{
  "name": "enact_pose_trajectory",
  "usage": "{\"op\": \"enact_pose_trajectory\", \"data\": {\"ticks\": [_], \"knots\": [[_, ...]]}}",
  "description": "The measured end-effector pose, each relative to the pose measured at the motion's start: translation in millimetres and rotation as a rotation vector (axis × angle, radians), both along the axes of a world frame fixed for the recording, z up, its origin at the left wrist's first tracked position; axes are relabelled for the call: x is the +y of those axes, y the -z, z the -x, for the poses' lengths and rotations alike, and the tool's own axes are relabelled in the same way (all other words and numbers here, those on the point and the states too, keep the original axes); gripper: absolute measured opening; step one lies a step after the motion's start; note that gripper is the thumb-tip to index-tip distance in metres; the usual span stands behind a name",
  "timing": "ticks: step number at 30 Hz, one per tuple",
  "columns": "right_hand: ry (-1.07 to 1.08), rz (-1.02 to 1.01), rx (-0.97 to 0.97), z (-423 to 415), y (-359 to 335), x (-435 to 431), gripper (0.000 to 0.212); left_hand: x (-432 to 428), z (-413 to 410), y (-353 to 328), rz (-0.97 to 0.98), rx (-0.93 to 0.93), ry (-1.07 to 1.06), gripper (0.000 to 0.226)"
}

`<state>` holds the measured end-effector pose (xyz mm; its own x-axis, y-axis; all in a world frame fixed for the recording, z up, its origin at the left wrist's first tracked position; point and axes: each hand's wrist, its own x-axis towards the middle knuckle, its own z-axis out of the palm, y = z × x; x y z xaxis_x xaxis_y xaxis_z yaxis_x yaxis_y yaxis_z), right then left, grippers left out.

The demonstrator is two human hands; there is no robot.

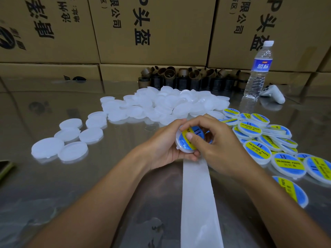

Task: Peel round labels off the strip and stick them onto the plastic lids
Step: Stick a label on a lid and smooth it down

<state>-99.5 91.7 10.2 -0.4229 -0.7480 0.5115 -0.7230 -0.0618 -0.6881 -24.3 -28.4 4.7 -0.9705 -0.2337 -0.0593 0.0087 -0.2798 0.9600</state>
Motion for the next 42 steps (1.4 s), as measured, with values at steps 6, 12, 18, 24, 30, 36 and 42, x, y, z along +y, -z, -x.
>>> {"op": "enact_pose_trajectory", "data": {"ticks": [6,12,18,24,30,36,42], "knots": [[0.029,-0.008,0.023,-1.0,0.3,0.2,0.021,2.2,2.4,0.8,-0.048,-0.045,-0.006,0.052],[0.052,0.037,0.023,-1.1,1.2,-0.4,0.024,4.0,5.1,3.7,-0.066,-0.036,-0.023,0.073],[0.053,0.047,-0.023,-0.3,1.1,0.4,0.028,4.4,6.8,5.3,-0.026,0.0,-0.023,0.081],[0.03,0.04,-0.091,0.9,-0.9,1.4,0.033,4.2,9.9,5.3,0.116,0.011,-0.023,0.086],[0.026,0.001,-0.261,5.2,-4.3,4.1,0.071,8.7,7.8,6.3,0.284,-0.011,-0.043,0.082],[0.09,0.051,-0.39,5.4,-6.1,3.9,0.073,10.4,9.3,3.8,0.296,-0.001,-0.06,0.083],[0.129,0.071,-0.342,5.7,-3.1,2.5,0.065,9.1,8.9,4.0,0.291,-0.012,-0.041,0.086]]}}
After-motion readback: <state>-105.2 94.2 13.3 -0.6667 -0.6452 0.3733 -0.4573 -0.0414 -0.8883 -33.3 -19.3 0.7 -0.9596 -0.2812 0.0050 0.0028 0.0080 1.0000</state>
